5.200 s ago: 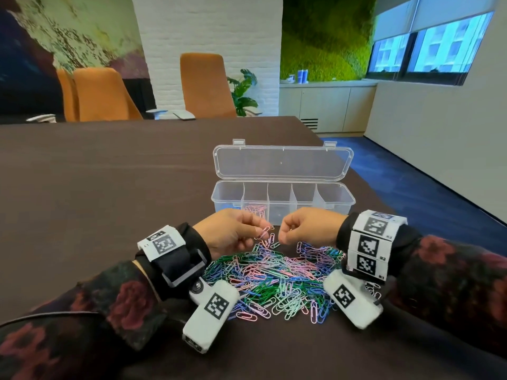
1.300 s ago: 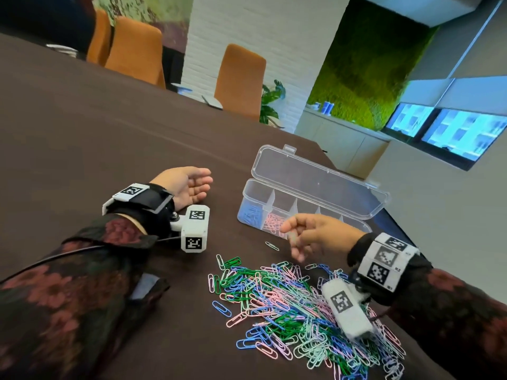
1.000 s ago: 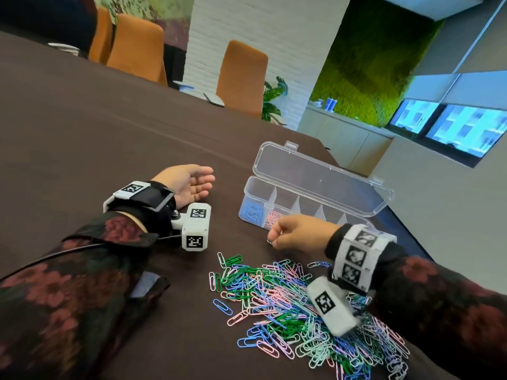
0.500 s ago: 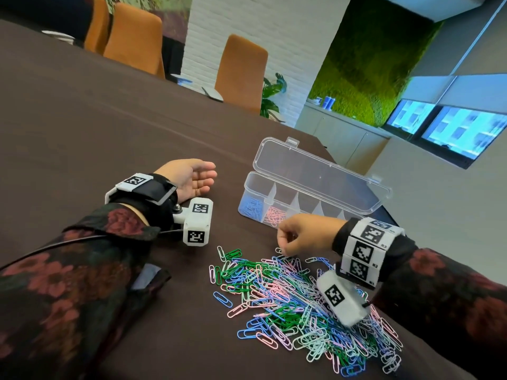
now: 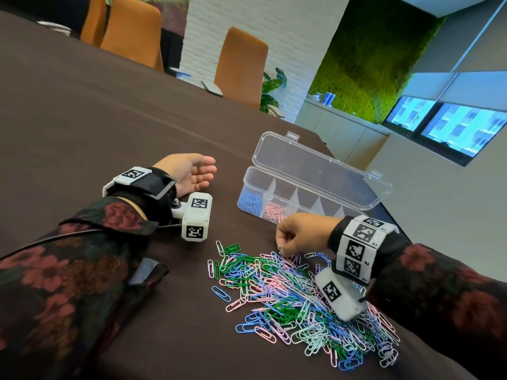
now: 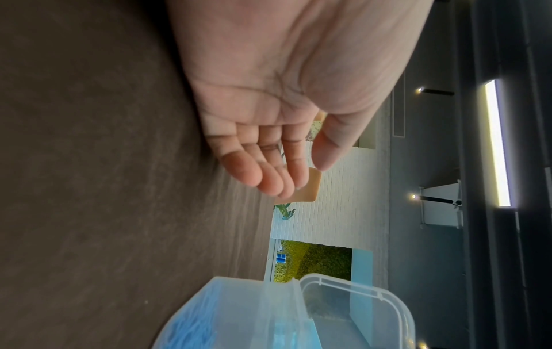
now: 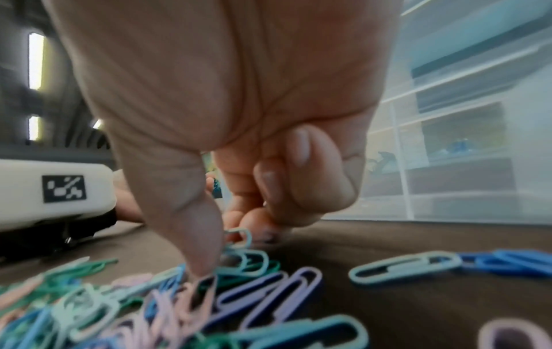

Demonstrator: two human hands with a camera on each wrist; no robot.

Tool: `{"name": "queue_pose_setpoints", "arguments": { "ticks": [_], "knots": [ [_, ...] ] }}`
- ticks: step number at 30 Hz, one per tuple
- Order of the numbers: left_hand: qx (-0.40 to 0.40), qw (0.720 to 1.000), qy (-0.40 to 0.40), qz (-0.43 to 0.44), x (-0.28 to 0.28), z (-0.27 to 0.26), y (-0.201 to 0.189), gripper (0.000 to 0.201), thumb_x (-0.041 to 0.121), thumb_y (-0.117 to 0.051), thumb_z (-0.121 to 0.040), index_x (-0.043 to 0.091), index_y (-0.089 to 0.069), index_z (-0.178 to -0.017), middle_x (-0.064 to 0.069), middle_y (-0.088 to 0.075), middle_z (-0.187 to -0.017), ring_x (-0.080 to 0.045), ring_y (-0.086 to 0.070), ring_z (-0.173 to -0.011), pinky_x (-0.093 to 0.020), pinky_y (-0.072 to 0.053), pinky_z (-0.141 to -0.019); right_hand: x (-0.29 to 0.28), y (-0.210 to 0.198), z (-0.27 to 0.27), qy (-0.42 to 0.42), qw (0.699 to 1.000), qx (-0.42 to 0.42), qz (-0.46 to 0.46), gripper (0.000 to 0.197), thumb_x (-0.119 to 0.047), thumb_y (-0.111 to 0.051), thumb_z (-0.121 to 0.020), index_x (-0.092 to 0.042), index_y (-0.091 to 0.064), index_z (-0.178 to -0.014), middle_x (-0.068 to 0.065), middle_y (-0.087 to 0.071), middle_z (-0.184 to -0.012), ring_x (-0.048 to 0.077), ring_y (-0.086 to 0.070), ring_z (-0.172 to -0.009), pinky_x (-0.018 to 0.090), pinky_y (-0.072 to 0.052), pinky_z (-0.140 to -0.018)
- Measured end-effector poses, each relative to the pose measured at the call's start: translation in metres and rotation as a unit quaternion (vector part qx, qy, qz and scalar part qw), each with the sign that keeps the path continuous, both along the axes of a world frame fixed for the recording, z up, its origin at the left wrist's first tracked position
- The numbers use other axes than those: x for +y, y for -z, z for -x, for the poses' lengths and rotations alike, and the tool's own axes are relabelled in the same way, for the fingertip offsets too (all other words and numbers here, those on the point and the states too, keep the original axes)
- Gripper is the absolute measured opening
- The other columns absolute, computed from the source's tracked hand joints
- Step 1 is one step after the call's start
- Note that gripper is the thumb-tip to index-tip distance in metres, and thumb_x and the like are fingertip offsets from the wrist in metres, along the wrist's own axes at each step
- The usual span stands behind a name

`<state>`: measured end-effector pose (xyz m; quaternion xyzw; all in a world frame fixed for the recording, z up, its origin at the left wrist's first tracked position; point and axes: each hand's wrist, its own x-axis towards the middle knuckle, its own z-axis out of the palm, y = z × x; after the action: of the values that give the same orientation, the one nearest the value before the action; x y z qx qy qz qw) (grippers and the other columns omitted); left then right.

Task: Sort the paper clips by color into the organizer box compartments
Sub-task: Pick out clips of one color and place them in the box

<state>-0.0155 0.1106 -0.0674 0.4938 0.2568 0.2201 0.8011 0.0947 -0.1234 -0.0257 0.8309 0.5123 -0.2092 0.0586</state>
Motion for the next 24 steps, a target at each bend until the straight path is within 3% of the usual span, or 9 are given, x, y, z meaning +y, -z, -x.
{"name": "queue_pose_setpoints", "arguments": {
  "ticks": [3,7,10,13,15,18,21,24],
  "knots": [
    [0.002,1.0,0.003,-0.001,0.0,0.0,0.0,0.013,0.016,-0.052,-0.093,0.012,-0.063,-0.089,-0.001,-0.062,-0.076,-0.008,-0.058,-0.051,-0.015,-0.048,-0.047,-0.007,0.001,-0.007,0.053,0.995,0.072,-0.048,0.013,-0.011,-0.067,-0.084,-0.018,-0.059,-0.078,-0.014,-0.058,-0.067,-0.004,-0.052,-0.057,0.014,-0.041,-0.061],
    [0.002,1.0,0.003,-0.002,-0.001,0.0,0.0,0.013,0.016,-0.051,-0.093,0.011,-0.063,-0.09,-0.002,-0.062,-0.077,-0.008,-0.058,-0.051,-0.015,-0.049,-0.047,-0.02,0.002,-0.014,0.108,0.966,0.191,-0.134,0.02,-0.003,-0.069,-0.081,-0.017,-0.059,-0.071,-0.005,-0.063,-0.071,0.01,-0.056,-0.066,0.022,-0.045,-0.066],
    [0.003,1.0,0.007,-0.004,-0.002,0.0,0.0,0.013,0.016,-0.051,-0.093,0.011,-0.063,-0.091,-0.002,-0.061,-0.078,-0.009,-0.058,-0.051,-0.015,-0.049,-0.047,-0.023,0.001,-0.015,0.085,0.986,0.091,-0.113,0.019,-0.01,-0.072,-0.081,-0.021,-0.059,-0.073,-0.012,-0.06,-0.067,0.003,-0.054,-0.061,0.019,-0.045,-0.065],
    [0.01,1.0,0.01,-0.003,-0.002,0.0,0.0,0.013,0.016,-0.052,-0.093,0.011,-0.063,-0.092,-0.002,-0.062,-0.076,-0.009,-0.058,-0.054,-0.015,-0.049,-0.047,-0.018,0.003,-0.008,0.048,0.996,0.034,-0.061,0.018,-0.011,-0.071,-0.082,-0.023,-0.058,-0.082,-0.01,-0.057,-0.071,0.007,-0.053,-0.067,0.023,-0.046,-0.072],
    [0.011,1.0,0.01,0.0,-0.002,0.0,0.0,0.011,0.016,-0.054,-0.092,0.011,-0.064,-0.091,0.0,-0.064,-0.07,-0.008,-0.058,-0.05,-0.015,-0.049,-0.046,-0.014,0.005,-0.003,0.03,0.999,0.017,-0.039,0.019,-0.009,-0.07,-0.082,-0.022,-0.056,-0.087,-0.01,-0.054,-0.071,0.007,-0.051,-0.066,0.019,-0.043,-0.066],
    [0.011,1.0,0.009,0.0,-0.001,0.0,0.001,0.011,0.016,-0.054,-0.092,0.011,-0.064,-0.09,0.0,-0.064,-0.067,-0.008,-0.059,-0.049,-0.016,-0.049,-0.046,-0.009,0.004,0.0,-0.005,0.999,-0.04,-0.016,0.018,-0.01,-0.067,-0.083,-0.022,-0.054,-0.08,-0.012,-0.05,-0.068,0.002,-0.046,-0.061,0.015,-0.038,-0.057],
    [0.011,1.0,0.011,0.003,-0.001,0.0,0.0,0.011,0.016,-0.054,-0.092,0.011,-0.064,-0.09,0.001,-0.065,-0.065,-0.008,-0.059,-0.047,-0.015,-0.049,-0.046,-0.011,0.002,-0.001,-0.007,0.999,-0.043,-0.007,0.018,-0.011,-0.064,-0.083,-0.021,-0.053,-0.074,-0.012,-0.051,-0.068,0.004,-0.046,-0.061,0.017,-0.039,-0.058],
    [0.011,1.0,0.011,0.004,0.0,0.0,0.0,0.012,0.015,-0.054,-0.092,0.011,-0.064,-0.09,0.002,-0.066,-0.062,-0.008,-0.059,-0.047,-0.015,-0.049,-0.046,-0.02,-0.001,-0.007,0.053,0.997,0.009,-0.053,0.021,-0.012,-0.063,-0.083,-0.022,-0.051,-0.068,-0.01,-0.054,-0.067,0.008,-0.045,-0.059,0.018,-0.038,-0.055]
  ]
}}
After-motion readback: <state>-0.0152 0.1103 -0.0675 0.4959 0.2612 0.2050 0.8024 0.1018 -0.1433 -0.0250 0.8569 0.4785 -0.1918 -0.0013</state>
